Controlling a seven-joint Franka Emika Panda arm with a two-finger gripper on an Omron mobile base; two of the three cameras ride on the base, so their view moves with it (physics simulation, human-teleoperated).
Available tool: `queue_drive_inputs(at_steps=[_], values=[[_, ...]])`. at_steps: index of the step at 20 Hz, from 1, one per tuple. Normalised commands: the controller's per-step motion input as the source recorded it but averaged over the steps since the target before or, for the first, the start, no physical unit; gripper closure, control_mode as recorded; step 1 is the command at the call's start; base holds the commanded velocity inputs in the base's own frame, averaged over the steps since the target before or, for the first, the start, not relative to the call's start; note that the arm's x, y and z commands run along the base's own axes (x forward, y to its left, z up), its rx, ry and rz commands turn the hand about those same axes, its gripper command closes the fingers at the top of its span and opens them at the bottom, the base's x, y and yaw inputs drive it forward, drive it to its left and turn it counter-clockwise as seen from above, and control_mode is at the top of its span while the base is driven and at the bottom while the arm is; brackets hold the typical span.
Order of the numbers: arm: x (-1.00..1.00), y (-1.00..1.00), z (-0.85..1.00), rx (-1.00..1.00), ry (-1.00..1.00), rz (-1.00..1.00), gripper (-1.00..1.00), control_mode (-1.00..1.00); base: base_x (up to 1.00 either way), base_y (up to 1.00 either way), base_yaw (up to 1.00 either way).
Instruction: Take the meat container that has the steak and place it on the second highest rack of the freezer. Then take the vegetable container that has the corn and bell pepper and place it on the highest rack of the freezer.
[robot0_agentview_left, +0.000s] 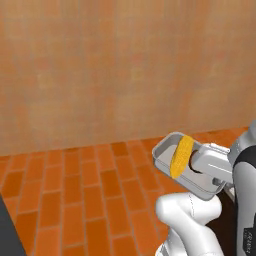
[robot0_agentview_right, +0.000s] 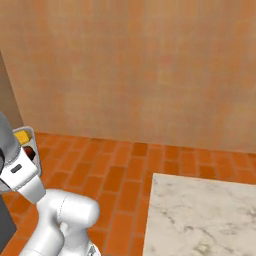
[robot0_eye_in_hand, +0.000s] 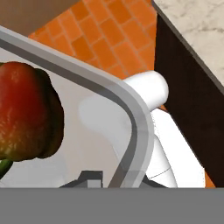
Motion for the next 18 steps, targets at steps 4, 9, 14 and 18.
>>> queue_drive_inputs(at_steps=[4,9,14,18], values=[[0.0,0.0,0.0,0.0,0.0,0.0,1.0,1.0,1.0,-0.04,0.29],[0.0,0.0,0.0,0.0,0.0,0.0,1.0,1.0,1.0,-0.02,0.41],[0.0,0.0,0.0,0.0,0.0,0.0,1.0,1.0,0.95,0.0,0.67],[0.0,0.0,0.0,0.0,0.0,0.0,1.0,1.0,0.41,0.0,0.83]])
